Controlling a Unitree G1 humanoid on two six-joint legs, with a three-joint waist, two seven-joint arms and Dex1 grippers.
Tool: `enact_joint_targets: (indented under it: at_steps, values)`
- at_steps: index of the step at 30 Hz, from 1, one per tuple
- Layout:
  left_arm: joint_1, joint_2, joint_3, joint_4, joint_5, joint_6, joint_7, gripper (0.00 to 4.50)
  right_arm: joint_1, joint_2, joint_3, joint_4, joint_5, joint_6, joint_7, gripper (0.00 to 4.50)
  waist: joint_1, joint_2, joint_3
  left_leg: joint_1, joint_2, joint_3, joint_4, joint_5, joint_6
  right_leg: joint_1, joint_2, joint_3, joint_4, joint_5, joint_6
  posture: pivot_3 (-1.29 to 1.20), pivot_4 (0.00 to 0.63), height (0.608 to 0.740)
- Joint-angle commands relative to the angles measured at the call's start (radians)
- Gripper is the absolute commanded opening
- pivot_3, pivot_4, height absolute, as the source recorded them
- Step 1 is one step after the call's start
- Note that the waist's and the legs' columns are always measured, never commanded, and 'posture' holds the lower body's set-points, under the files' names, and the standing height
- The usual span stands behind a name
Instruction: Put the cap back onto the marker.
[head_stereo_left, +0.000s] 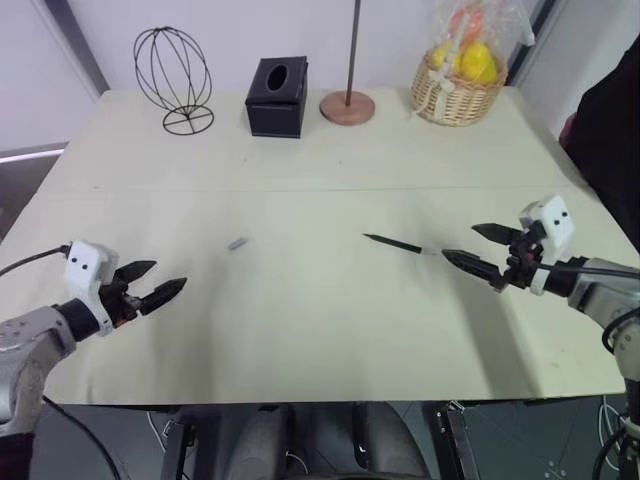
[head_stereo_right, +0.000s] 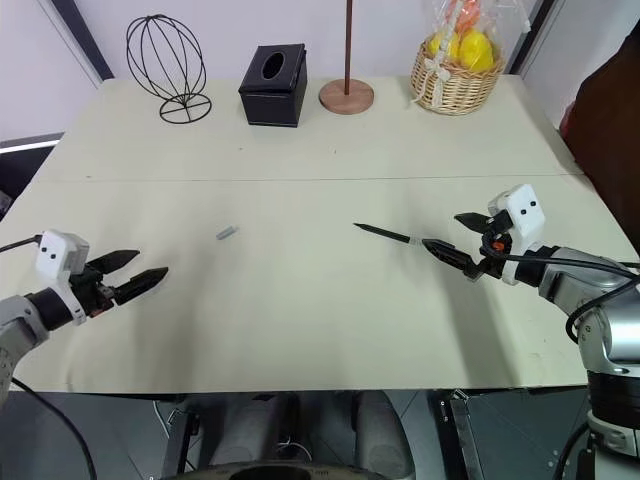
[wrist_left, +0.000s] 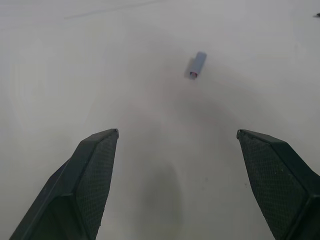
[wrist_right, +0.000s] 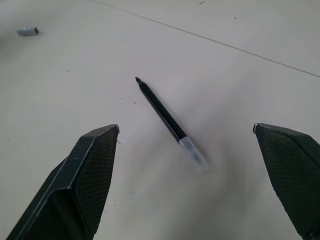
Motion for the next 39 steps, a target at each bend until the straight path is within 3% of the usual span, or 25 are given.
enact_joint_targets:
  at_steps: [1,24,30,39]
  values:
    - [-0.020,0.005,0.013,-0.012,-0.005,-0.016,-0.002,3.97,0.000,-0.016,-0.019,-0.047,-0.002,-0.012,-0.008,4.45,0.000,0.000,0.000,0.000,0.000,0.000,0.000,0.000,0.000,0.000,0.000,0.000,0.000,0.000,0.000,0.00,0.150,0.740]
    - [-0.062,-0.006,-0.014,0.023,0.041,-0.074,0.011,3.97,0.011,0.010,-0.009,-0.050,-0.020,-0.053,-0.035,4.45,0.000,0.000,0.000,0.000,0.000,0.000,0.000,0.000,0.000,0.000,0.002,0.000,0.000,0.000,0.000,0.00,0.150,0.740]
    - [-0.123,-0.012,0.001,0.028,0.004,-0.057,0.009,3.97,-0.001,0.007,0.018,-0.018,-0.068,-0.136,-0.017,4.45,0.001,0.000,0.000,0.000,0.000,0.000,0.000,0.000,0.000,0.000,0.002,0.000,0.000,0.000,0.000,0.00,0.150,0.740]
    - [-0.308,0.075,-0.130,0.027,-0.030,-0.040,-0.186,3.97,-0.168,0.020,0.169,0.244,-0.183,-0.361,0.145,4.45,-0.002,0.000,0.000,0.001,0.000,0.001,0.000,0.000,0.000,0.000,0.003,-0.001,0.001,0.000,0.000,0.00,0.150,0.740]
